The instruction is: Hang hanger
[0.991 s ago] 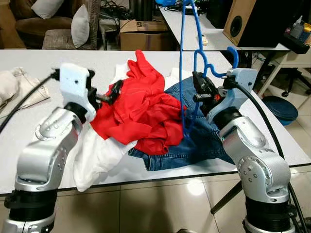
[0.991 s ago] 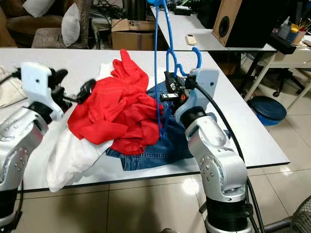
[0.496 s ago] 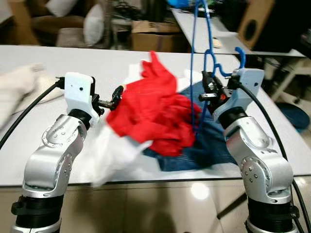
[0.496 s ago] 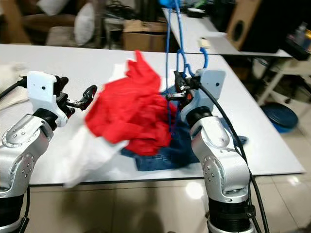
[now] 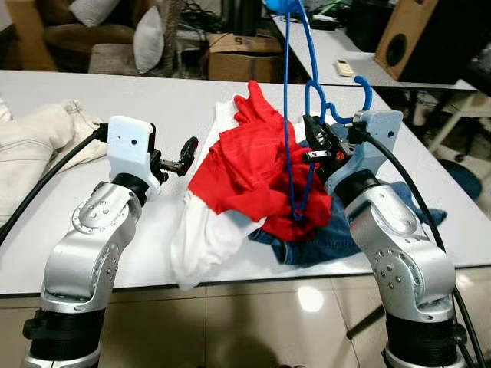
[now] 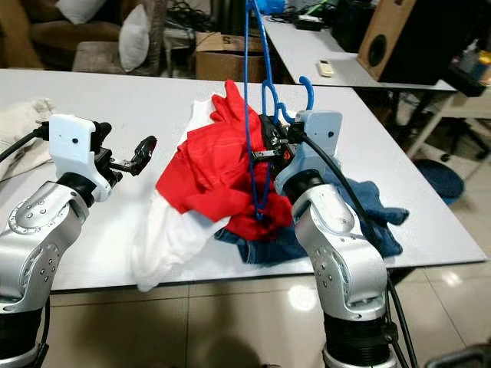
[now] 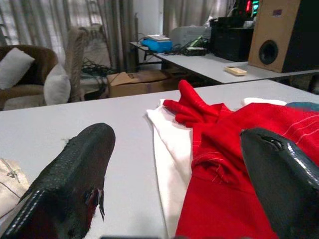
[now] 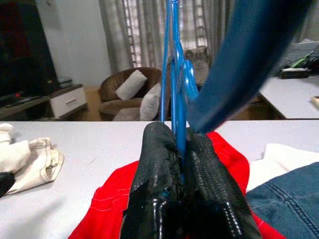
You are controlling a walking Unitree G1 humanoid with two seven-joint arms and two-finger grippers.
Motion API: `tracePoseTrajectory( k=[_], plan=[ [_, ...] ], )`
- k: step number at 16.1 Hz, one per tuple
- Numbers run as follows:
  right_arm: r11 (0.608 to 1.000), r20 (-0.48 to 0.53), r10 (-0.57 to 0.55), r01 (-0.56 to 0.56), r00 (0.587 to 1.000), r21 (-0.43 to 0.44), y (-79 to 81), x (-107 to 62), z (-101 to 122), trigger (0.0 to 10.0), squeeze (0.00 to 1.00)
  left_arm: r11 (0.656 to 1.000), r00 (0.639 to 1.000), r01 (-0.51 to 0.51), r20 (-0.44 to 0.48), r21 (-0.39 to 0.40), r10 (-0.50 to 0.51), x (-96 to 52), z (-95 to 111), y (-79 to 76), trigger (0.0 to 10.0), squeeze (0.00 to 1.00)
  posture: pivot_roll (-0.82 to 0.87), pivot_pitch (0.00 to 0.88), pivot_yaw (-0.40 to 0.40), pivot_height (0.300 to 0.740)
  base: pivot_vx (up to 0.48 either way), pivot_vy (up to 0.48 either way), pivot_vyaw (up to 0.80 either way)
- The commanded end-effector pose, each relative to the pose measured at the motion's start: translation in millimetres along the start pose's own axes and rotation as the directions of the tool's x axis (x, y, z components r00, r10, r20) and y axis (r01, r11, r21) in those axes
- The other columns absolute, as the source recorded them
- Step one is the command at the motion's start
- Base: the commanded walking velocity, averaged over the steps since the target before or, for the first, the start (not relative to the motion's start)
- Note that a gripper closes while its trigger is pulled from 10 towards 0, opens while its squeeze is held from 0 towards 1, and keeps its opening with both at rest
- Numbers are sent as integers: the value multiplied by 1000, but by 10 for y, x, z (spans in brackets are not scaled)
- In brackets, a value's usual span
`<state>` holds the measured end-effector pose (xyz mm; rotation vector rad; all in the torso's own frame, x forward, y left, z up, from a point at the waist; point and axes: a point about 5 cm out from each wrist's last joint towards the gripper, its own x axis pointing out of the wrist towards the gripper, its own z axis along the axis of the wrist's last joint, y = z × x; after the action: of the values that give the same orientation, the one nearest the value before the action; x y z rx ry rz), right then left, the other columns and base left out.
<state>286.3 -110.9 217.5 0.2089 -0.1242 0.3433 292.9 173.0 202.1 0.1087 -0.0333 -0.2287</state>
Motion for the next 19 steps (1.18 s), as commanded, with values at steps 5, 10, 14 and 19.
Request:
tracePoseTrajectory(
  k=[5,10,14,19],
  plan=[
    [999,13,-3,3,1000,-50,7,48,29,10000,0,1000,1000,10,14,20,-10,-5,32,-47,10000,0,-47,10,-68,740,0,300,0],
    [999,27,-33,33,999,-7,0,61,25,10000,0,1000,1000,9,15,28,-9,-11,25,-51,10000,0,-46,2,-71,740,0,299,0],
    [1000,20,-21,21,1000,10,-1,53,22,10000,0,999,1000,9,15,32,-9,-13,23,-51,10000,0,-45,0,-72,740,0,295,0],
    [1000,14,-2,1,1000,27,25,52,0,10000,0,999,1000,8,17,33,-9,-15,13,-71,10000,0,-45,0,-79,740,0,292,0]
  ],
)
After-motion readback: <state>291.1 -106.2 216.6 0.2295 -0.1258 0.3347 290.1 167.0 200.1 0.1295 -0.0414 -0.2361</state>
